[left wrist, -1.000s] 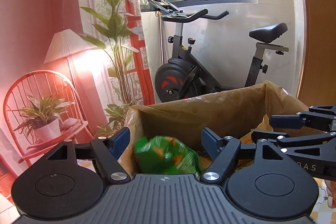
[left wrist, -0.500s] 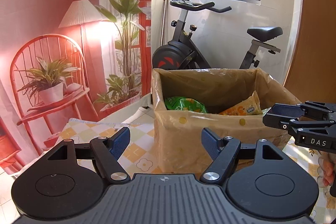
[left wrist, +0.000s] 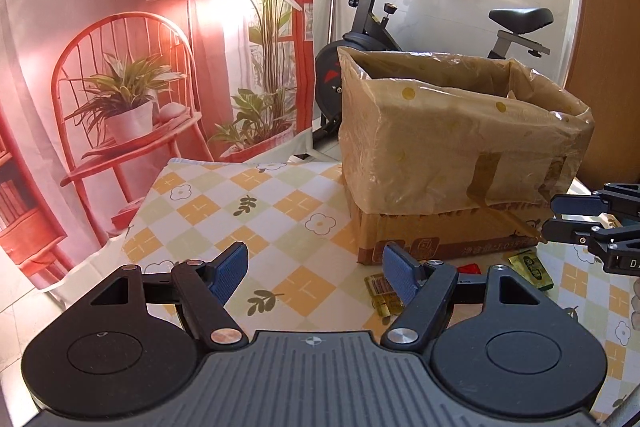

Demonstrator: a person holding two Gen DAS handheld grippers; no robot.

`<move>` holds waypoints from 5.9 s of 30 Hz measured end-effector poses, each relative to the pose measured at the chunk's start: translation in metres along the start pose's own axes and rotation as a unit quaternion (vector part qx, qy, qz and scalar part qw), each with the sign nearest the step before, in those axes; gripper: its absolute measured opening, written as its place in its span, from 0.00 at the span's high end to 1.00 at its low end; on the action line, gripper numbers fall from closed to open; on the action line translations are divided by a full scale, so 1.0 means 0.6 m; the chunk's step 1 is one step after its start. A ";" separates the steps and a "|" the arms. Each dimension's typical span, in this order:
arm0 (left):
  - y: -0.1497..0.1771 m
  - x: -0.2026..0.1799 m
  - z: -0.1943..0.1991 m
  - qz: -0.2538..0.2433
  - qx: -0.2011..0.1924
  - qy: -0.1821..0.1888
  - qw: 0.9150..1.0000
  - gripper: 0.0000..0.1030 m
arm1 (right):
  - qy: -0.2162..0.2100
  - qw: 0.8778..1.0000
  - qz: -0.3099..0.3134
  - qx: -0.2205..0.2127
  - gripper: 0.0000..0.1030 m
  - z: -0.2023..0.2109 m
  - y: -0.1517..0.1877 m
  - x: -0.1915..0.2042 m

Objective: Organize snacks
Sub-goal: 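Move both tools back down to the remaining snacks, then grasp the red packet with the right tool while the left tool grasps the gold packet, then lift both packets over the box and open both tools to drop them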

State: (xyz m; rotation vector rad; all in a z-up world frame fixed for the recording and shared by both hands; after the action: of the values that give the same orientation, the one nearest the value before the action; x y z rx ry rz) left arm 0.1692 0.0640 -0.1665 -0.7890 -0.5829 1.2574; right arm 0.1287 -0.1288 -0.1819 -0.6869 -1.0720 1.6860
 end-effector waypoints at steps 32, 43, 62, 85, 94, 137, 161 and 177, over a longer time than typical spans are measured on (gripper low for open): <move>0.082 -0.035 -0.205 0.031 0.060 0.028 0.997 0.26 | 0.042 0.994 0.026 0.100 0.56 -0.172 0.161 0.010; 0.092 -0.099 -0.253 0.023 0.052 0.041 0.998 0.26 | 0.097 0.992 -0.039 0.068 0.61 -0.136 0.168 -0.029; 0.102 -0.146 -0.285 0.053 0.058 0.045 0.996 0.21 | 0.095 0.993 -0.038 0.064 0.62 -0.134 0.168 -0.026; 0.134 -0.160 -0.262 -0.013 0.044 0.064 0.997 0.75 | 0.094 0.993 -0.037 0.065 0.62 -0.134 0.167 -0.025; 0.136 -0.175 -0.223 -0.009 0.009 0.067 0.998 0.91 | 0.089 0.993 -0.036 0.064 0.62 -0.133 0.167 -0.024; 0.063 -0.116 0.014 0.021 -0.127 0.033 0.991 0.93 | 0.055 0.994 0.016 -0.088 0.99 0.027 0.003 0.047; -0.197 -0.213 -0.039 -0.042 -0.181 0.067 0.980 0.93 | 0.121 0.979 0.056 -0.156 0.99 0.018 -0.217 -0.104; -0.224 -0.213 -0.146 -0.029 -0.127 0.042 0.991 0.43 | 0.158 0.985 0.018 -0.060 0.77 -0.041 -0.177 -0.212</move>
State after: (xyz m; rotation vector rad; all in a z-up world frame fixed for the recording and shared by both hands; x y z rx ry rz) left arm 0.2882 -0.0931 -0.1095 -1.0245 -0.7009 1.1045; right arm 0.2402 -0.2261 -0.1037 -1.0196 -0.9427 1.4883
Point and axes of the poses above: each gripper's, at about its wrist camera, not at the fingertips, and z roughly against the way its jaws point, x to its left, y to its underside, the point moved 7 cm from there along -z, roughly the way its jaws point, and after that the axes turned 6 degrees about z, right-handed, at the moved point
